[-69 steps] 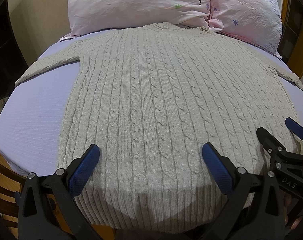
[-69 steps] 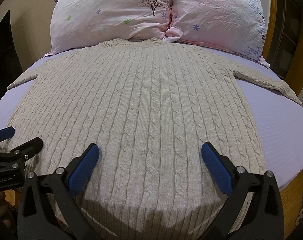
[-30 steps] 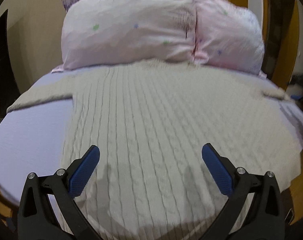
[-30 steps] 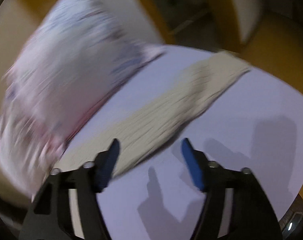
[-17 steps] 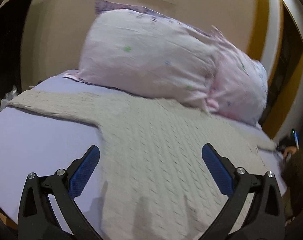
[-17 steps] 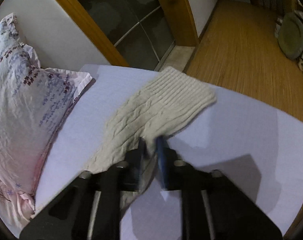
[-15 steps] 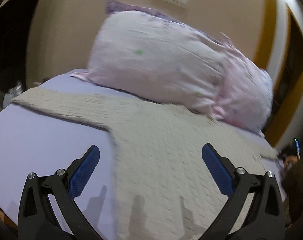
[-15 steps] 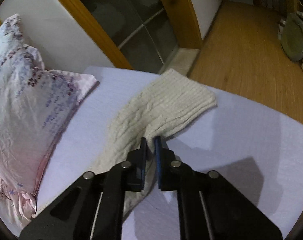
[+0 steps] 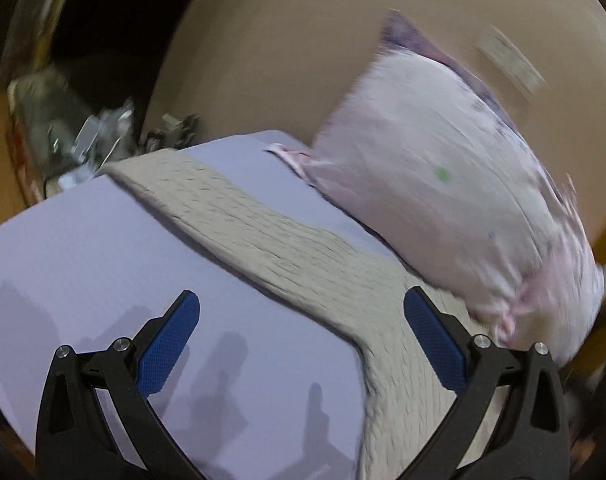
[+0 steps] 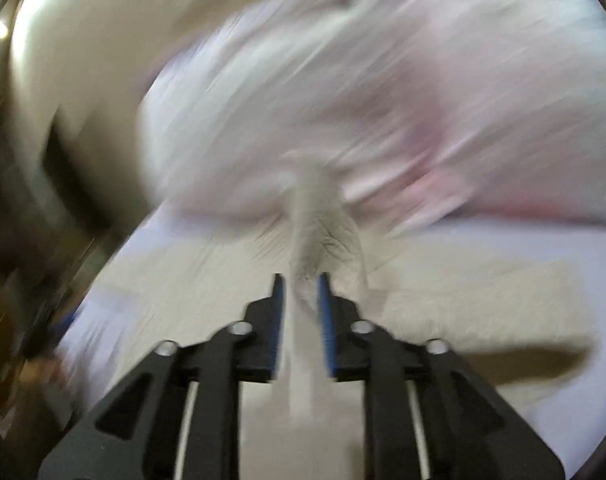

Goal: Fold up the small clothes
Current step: 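Grasp a sweater sleeve with the right gripper and fold it across the body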

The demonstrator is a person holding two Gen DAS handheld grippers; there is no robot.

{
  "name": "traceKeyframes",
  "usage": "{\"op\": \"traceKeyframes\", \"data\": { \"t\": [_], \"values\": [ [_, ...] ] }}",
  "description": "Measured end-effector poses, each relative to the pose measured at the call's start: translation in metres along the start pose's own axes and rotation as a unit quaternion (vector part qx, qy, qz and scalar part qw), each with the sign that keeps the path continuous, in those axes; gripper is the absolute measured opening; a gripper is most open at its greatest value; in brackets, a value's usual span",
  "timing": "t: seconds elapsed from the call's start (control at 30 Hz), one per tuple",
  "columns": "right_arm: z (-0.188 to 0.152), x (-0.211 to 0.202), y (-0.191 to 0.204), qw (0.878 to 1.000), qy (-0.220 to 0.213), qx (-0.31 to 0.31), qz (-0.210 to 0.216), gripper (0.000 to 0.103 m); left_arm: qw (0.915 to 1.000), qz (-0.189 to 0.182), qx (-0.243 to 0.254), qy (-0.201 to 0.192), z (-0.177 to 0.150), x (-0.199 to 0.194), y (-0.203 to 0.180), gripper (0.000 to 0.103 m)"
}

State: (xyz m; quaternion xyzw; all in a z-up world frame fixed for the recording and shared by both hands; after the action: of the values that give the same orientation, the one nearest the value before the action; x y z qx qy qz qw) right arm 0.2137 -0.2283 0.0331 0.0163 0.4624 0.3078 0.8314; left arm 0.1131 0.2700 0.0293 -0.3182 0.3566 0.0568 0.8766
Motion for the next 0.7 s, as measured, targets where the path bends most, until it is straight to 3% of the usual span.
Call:
{"op": "traceKeyframes", "data": {
  "t": [0.07,0.17,0.37,0.43,0.57,0.6,0.63,0.7],
  "values": [
    [-0.009,0.023,0.014,0.999,0.033,-0.011,0.022,0.043,0.9994,0.002,-0.034,0.004,0.015,0.009,0.015,0.102],
    [-0.015,0.020,-0.005,0.999,-0.010,0.010,0.041,0.064,0.9974,-0.001,-0.072,0.011,0.035,0.022,0.031,0.097],
    [-0.034,-0.009,-0.037,0.988,-0.113,0.040,0.095,0.073,0.9874,0.014,-0.155,0.029,0.067,0.054,0.068,0.080],
    [-0.038,-0.006,-0.037,0.985,-0.120,0.047,0.113,0.075,0.9825,0.015,-0.185,0.021,0.073,0.058,0.083,0.073],
    [-0.038,0.006,-0.030,0.988,-0.103,0.028,0.110,0.078,0.9777,0.024,-0.209,0.007,0.088,0.060,0.098,0.065],
    [-0.039,0.008,-0.026,0.989,-0.101,0.020,0.109,0.079,0.9769,0.029,-0.211,0.007,0.092,0.061,0.100,0.056],
    [-0.039,0.010,-0.023,0.989,-0.099,0.015,0.108,0.081,0.9759,0.043,-0.214,0.009,0.096,0.063,0.102,0.038],
    [-0.044,0.011,-0.023,0.989,-0.095,0.012,0.110,0.082,0.9770,0.078,-0.198,0.013,0.105,0.065,0.096,0.013]
  ]
}}
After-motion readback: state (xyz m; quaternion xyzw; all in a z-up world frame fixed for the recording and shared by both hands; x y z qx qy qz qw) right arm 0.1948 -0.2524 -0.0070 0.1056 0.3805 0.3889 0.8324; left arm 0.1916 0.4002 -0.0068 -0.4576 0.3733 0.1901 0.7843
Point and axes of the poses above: each gripper's, at about its wrist camera, not at the fingertips, and x roughly the way its jaws point, y to its left, z to its top, the point moved 2 cm from there along x, roughly the way its jaws point, and after that the axes turned 13 degrees about y, right-handed, at the moved point
